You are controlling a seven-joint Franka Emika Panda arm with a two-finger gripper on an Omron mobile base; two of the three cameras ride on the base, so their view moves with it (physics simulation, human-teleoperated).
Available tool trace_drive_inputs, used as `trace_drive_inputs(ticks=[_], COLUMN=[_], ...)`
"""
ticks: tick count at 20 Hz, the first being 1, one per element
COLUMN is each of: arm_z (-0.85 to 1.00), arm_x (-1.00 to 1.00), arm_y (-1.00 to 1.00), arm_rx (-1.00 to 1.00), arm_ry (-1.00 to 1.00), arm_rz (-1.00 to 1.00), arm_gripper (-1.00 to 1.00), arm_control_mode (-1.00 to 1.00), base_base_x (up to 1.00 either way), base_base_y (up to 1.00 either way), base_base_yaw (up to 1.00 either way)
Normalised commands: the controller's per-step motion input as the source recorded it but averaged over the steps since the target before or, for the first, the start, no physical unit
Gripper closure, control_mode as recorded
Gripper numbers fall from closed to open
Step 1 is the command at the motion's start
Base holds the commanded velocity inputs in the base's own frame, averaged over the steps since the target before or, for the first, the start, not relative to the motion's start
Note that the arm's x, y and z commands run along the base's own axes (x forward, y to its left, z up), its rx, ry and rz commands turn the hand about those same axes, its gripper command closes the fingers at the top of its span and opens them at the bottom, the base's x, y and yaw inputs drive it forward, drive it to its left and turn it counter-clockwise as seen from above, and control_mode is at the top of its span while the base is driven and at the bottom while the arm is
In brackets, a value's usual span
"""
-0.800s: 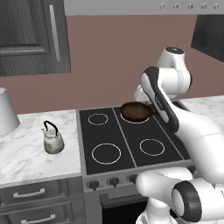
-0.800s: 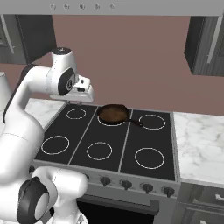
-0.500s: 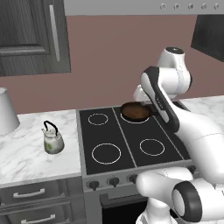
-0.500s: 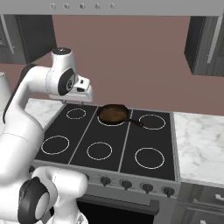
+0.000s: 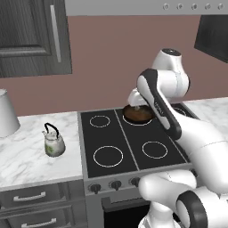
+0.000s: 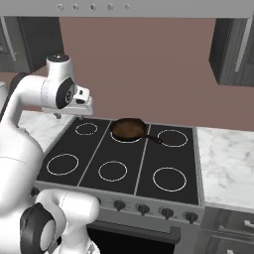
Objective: Pick the kettle from the counter and place it on a stove burner. Then turn the burner on.
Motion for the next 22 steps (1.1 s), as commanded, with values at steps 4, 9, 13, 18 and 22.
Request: trace_drive_inputs(ticks=[4, 9, 13, 18, 22], arm_z=[0.01, 0.00, 0.00, -0.04, -0.17], arm_x=[-0.03, 0.00, 0.00, 0.01, 0.04], arm_y=[0.43, 0.66, 0.75, 0.70, 0.69], arm_rx=[0.00, 0.02, 0.07, 0.10, 0.10], arm_ry=[0.00, 0.00, 0.00, 0.00, 0.00], arm_rz=[0.11, 0.16, 0.25, 0.28, 0.27], arm_gripper=[-1.00, -1.00, -1.00, -1.00, -1.00], arm_control_mode=[-1.00, -1.00, -1.00, -1.00, -1.00], base_base_x=[0.00, 0.00, 0.00, 0.00, 0.00], base_base_y=[0.00, 0.00, 0.00, 0.00, 0.00], base_base_yaw=[0.00, 0.00, 0.00, 0.00, 0.00])
